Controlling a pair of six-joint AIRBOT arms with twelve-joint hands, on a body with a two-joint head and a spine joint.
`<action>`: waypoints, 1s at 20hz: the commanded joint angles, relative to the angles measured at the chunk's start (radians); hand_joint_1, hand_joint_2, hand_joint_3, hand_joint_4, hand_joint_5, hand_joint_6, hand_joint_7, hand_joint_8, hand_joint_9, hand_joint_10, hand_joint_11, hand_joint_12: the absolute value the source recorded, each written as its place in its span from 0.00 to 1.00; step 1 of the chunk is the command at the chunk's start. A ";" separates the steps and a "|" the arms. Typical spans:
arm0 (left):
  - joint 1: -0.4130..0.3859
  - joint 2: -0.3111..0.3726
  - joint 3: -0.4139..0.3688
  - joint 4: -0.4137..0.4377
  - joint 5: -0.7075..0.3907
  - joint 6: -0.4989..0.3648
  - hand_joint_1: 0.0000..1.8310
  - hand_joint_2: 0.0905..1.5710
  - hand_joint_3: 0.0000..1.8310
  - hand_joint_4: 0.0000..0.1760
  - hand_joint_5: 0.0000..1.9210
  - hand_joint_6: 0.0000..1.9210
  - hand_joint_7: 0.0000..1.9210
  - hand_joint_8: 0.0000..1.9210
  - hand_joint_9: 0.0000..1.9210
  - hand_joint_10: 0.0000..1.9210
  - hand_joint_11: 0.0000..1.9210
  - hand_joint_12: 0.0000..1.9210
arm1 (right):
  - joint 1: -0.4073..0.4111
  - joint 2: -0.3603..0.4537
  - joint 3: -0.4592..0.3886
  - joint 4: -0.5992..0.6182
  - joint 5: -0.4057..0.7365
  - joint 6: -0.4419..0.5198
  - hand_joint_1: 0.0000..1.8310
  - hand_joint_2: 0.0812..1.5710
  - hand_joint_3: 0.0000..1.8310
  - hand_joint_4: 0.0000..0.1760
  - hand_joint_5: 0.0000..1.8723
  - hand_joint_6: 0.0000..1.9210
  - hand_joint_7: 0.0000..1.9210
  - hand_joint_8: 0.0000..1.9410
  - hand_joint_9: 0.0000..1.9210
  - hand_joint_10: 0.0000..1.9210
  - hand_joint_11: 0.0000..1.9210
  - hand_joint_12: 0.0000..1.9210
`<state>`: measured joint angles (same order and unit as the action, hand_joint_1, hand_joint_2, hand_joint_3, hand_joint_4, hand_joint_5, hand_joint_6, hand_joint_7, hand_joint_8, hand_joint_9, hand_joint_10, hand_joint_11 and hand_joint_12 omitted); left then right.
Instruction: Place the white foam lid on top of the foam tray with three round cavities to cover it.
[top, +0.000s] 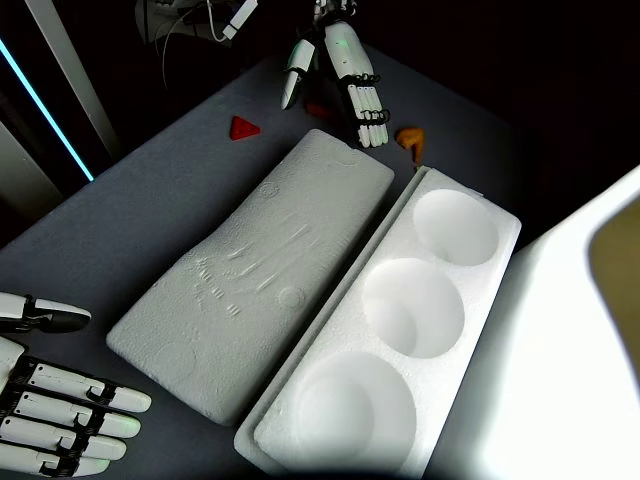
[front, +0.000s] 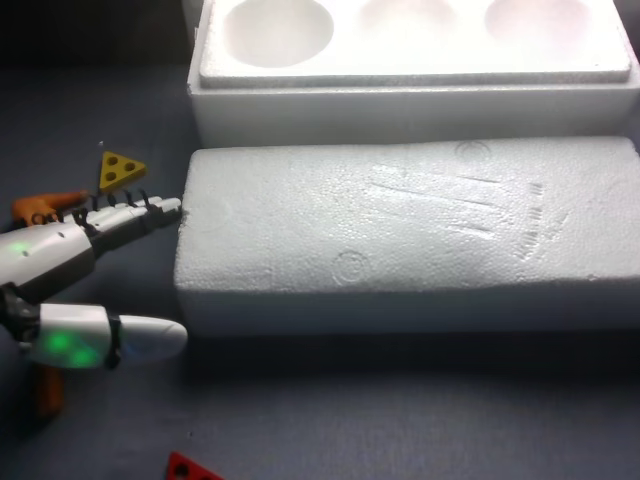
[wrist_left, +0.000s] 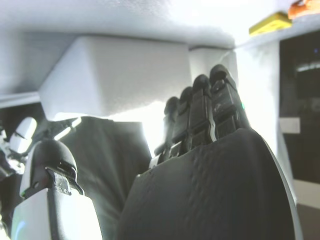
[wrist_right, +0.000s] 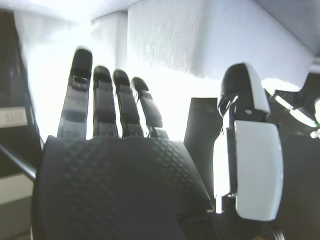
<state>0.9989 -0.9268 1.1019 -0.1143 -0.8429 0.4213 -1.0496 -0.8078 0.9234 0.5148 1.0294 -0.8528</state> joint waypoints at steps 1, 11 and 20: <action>-0.007 -0.003 0.008 -0.008 -0.091 -0.003 0.24 0.62 0.00 0.00 0.00 0.00 0.00 0.00 0.00 0.00 0.00 0.00 | 0.011 0.003 0.012 0.013 0.098 0.000 0.29 0.69 0.00 0.00 0.00 0.00 0.00 0.00 0.00 0.00 0.00 0.07; -0.016 -0.034 0.032 -0.024 -0.074 0.008 0.24 0.62 0.00 0.00 0.00 0.00 0.00 0.00 0.00 0.00 0.00 0.00 | 0.052 -0.059 0.070 0.053 0.040 -0.006 0.31 0.70 0.00 0.00 0.00 0.00 0.00 0.00 0.00 0.00 0.00 0.37; -0.020 -0.054 0.041 -0.036 -0.080 0.011 0.25 0.65 0.01 0.00 0.00 0.00 0.00 0.00 0.00 0.00 0.00 0.00 | 0.095 -0.106 0.107 0.054 0.002 -0.007 0.32 0.69 0.00 0.00 0.00 0.00 0.00 0.00 0.00 0.00 0.00 0.38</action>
<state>0.9867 -0.9825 1.1381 -0.1413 -0.8070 0.4370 -0.9615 -0.9249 1.0229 0.5728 0.9249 -0.8623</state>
